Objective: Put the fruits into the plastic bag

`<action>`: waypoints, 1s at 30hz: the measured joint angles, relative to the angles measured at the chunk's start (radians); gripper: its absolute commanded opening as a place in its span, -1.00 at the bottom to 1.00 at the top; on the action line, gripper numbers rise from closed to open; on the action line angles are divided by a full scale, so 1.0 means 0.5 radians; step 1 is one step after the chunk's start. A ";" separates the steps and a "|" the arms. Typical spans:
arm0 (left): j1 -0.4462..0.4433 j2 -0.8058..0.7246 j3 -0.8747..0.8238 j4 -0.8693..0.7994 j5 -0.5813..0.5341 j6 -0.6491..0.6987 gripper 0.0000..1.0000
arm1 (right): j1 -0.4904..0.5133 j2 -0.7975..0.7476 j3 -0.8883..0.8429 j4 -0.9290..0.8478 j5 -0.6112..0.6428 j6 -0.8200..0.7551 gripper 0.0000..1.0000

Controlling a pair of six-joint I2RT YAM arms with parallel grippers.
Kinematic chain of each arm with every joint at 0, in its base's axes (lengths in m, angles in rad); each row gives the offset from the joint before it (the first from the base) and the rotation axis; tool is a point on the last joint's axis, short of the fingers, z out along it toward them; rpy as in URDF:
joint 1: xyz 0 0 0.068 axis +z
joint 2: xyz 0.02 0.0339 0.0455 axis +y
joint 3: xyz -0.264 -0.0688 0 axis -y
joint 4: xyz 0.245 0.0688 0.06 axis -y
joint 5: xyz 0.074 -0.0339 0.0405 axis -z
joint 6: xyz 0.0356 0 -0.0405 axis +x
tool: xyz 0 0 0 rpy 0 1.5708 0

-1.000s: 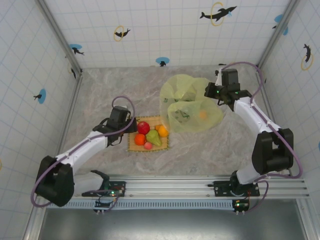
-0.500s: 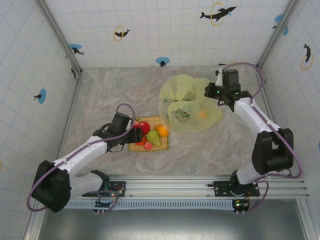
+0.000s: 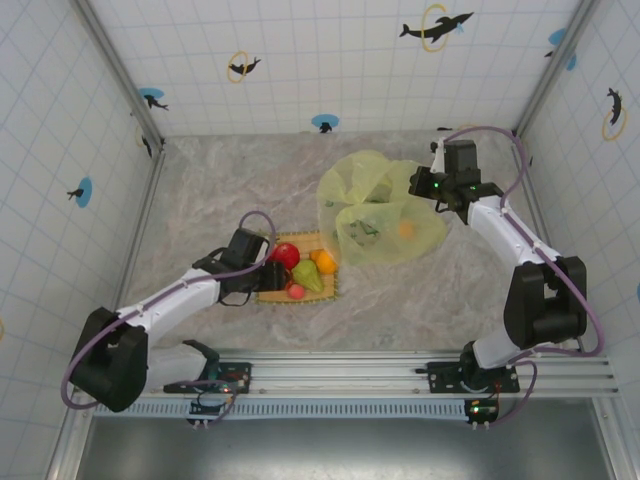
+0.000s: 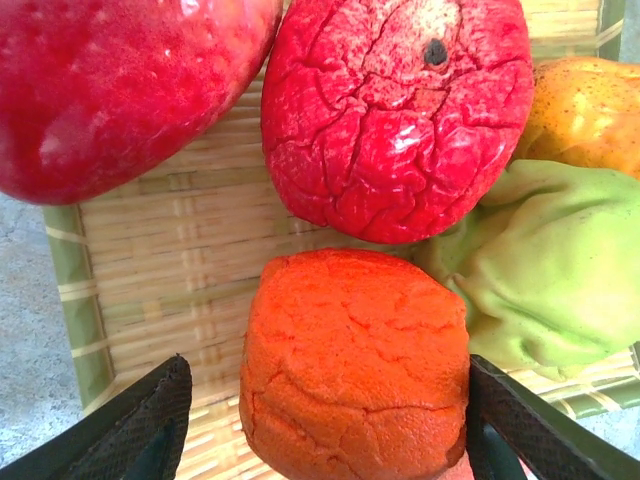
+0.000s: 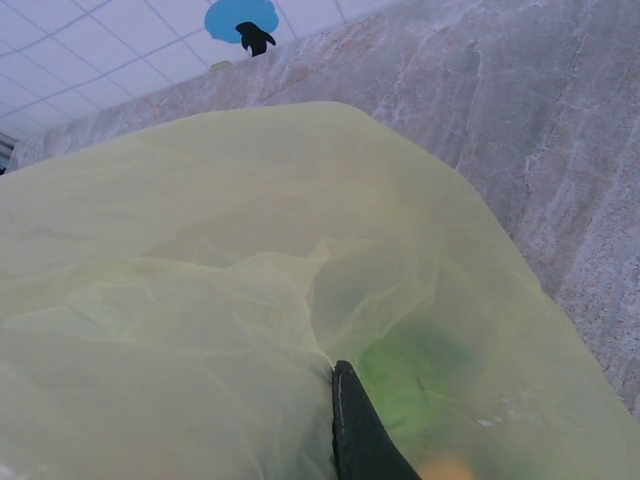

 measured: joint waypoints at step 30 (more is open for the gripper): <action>-0.005 -0.428 -0.018 0.020 -0.230 0.014 -0.15 | 0.000 0.000 0.001 0.000 -0.002 -0.001 -1.00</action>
